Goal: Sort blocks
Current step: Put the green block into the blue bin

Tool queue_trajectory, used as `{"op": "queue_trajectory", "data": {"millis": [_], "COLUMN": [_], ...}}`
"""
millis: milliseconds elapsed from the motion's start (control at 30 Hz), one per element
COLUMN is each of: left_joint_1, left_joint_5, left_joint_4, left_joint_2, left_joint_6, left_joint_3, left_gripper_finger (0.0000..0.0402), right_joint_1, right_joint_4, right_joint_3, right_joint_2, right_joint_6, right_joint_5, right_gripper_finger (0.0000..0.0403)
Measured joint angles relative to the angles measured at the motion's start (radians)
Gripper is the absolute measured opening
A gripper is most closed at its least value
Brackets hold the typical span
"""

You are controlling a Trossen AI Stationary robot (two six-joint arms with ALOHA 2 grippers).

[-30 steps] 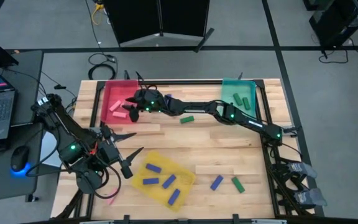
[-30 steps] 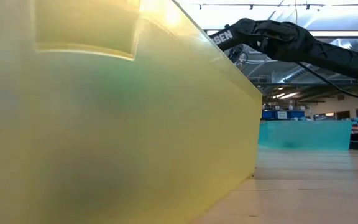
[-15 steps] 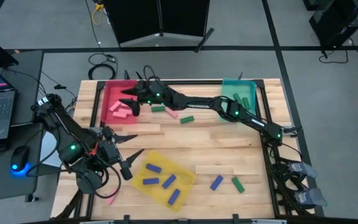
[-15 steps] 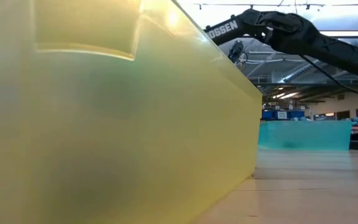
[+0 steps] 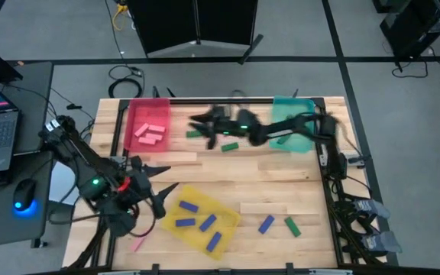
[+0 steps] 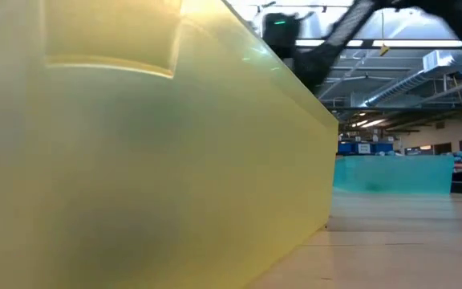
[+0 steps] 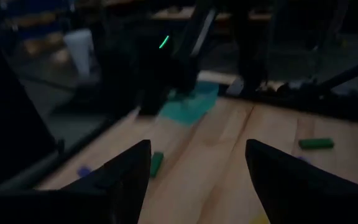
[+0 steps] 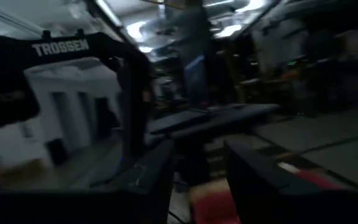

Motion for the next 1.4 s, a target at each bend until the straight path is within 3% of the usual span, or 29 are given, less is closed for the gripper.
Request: {"op": "queue_trajectory", "data": {"millis": [100,233,433,633,767,967,1100,1400], "left_joint_1": [0.076,0.265,0.588,0.926,1.105,1.281,1.331,1.345], "left_joint_5": [0.092,0.278,0.536,0.839,1.001,1.149,1.21,1.218], "left_joint_4": [-0.076,-0.156,-0.135,-0.044,0.016,0.017,0.014,0.042], "left_joint_2": [0.0,0.012,0.022,0.059,0.13,0.319,0.436,0.573], "left_joint_6": [-0.108,-0.152,0.115,0.457,0.627,0.781,0.869,1.019], "left_joint_3": [-0.017,-0.019,-0.019,-0.019,-0.019,-0.011,0.026,0.091], "left_gripper_finger": [0.0263,0.024,0.0209,0.0204,0.0204,0.0207,0.0231,0.0314], "right_joint_1": [-0.007,0.001,0.056,0.145,0.215,0.306,0.339,0.409], "right_joint_4": [0.006,0.005,0.005,-0.037,-0.143,-0.169,-0.171,-0.193], "right_joint_3": [-0.23,-0.478,-0.731,-0.853,-0.865,-0.865,-0.865,-0.864], "right_joint_2": [-0.186,-0.42,-0.725,-0.925,-0.986,-0.997,-0.997,-0.996], "right_joint_6": [-0.058,-0.116,-0.172,-0.186,-0.22,-0.283,-0.289,-0.285], "right_joint_5": [0.045,0.113,0.225,0.275,0.327,0.43,0.455,0.52], "right_gripper_finger": [0.0138,0.0129,0.0125,0.0128,0.0128,0.0128,0.0128,0.0128]}}
